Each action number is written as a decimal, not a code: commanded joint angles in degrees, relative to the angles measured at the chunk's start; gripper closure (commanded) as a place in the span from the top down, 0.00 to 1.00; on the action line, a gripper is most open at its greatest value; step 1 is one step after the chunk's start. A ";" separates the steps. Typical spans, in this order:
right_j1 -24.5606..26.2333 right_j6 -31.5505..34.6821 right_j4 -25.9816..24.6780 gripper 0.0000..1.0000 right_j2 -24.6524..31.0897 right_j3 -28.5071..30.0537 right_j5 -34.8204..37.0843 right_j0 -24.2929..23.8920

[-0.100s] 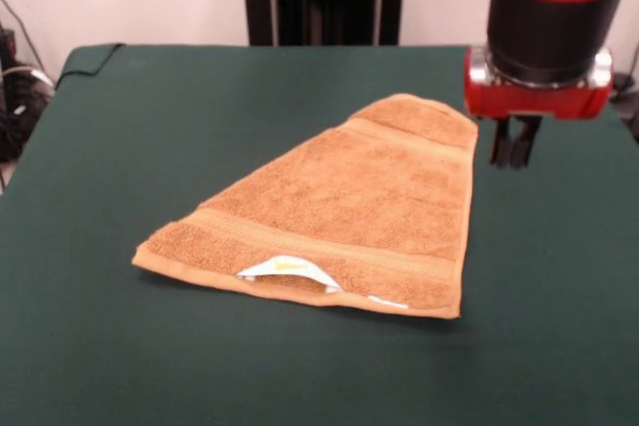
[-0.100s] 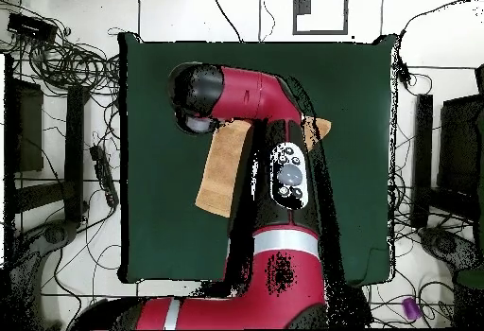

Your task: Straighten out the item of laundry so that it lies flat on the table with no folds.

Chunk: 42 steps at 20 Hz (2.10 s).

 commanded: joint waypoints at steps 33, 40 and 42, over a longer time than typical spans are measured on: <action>3.47 -2.45 -9.41 1.00 11.04 9.93 -12.59 -7.44; 5.14 -0.18 -8.97 1.00 11.84 10.23 -15.94 -7.49; 5.69 -0.03 -8.74 1.00 12.08 10.13 -16.33 -7.58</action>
